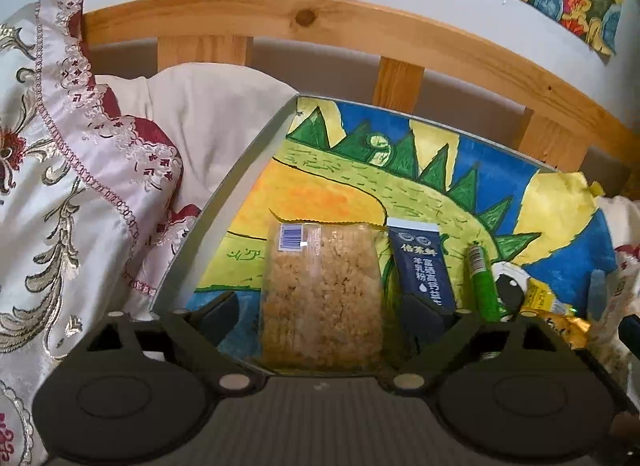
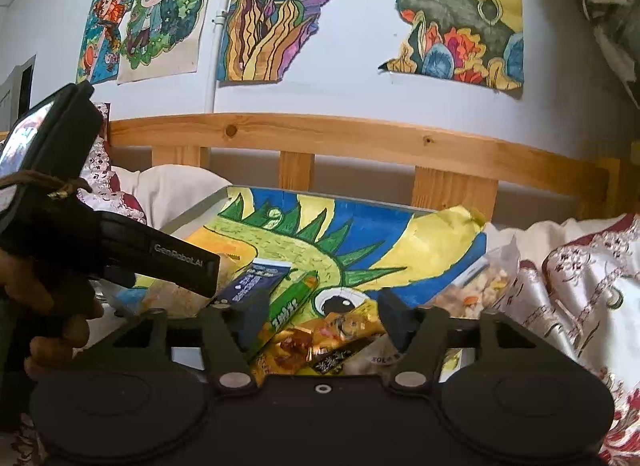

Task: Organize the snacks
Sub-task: 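Lower both items into the dinosaur tray and open both tools, then withdraw both tools from the tray back over the remaining snacks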

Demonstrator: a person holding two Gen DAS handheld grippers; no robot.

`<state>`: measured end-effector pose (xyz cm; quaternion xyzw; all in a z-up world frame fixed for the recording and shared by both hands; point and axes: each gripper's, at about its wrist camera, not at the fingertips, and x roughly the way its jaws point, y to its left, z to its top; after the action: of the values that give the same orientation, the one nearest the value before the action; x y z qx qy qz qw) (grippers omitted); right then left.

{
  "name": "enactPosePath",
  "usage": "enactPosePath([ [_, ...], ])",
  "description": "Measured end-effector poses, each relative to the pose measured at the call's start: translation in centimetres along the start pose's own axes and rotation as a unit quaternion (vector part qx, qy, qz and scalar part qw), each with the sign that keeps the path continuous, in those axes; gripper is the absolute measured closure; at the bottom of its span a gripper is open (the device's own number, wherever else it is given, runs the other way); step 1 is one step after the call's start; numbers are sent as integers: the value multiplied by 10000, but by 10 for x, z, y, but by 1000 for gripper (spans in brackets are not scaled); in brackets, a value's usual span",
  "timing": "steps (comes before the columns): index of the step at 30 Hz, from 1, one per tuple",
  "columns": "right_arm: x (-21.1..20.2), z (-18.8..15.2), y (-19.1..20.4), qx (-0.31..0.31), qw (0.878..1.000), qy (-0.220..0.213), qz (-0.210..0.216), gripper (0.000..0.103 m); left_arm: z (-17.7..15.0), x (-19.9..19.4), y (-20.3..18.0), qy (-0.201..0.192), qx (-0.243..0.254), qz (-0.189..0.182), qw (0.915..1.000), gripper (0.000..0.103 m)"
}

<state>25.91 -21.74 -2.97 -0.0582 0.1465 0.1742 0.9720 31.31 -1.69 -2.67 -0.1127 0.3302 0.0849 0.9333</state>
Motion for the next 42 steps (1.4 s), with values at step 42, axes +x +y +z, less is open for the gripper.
enactPosePath([
  [42,-184,16,35,-59,9968,-731,-316,1,-82,-197,62,-1094,-180,-265,9935,1],
])
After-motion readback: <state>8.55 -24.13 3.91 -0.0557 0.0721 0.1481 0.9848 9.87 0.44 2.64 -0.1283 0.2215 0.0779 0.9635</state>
